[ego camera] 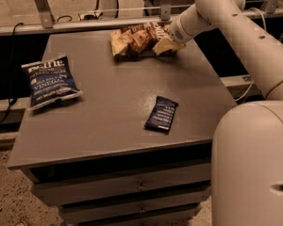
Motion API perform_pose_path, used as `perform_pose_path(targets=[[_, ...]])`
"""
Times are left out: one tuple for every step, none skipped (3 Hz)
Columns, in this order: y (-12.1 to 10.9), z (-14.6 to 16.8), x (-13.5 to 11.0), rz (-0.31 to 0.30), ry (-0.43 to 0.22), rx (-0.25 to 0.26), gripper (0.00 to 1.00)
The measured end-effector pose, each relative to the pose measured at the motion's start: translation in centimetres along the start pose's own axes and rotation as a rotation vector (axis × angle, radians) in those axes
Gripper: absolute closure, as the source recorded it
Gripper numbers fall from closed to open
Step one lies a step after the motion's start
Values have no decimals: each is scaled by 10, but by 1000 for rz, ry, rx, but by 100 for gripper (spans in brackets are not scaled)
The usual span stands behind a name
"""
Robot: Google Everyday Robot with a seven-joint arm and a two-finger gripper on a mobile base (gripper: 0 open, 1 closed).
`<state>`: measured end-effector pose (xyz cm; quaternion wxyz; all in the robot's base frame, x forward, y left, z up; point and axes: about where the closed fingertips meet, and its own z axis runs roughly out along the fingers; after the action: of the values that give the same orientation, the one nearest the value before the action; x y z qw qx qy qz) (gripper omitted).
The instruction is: Move brown chip bag near rxbar blueberry
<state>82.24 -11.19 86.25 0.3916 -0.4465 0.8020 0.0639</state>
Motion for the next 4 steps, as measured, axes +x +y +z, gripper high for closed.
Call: perform_pose_path(targets=[[-1, -18, -10, -12, -38, 12, 88], [1, -50, -27, -40, -91, 34, 100], [12, -84, -44, -79, -137, 47, 100], [27, -106, -51, -93, -169, 42, 100]])
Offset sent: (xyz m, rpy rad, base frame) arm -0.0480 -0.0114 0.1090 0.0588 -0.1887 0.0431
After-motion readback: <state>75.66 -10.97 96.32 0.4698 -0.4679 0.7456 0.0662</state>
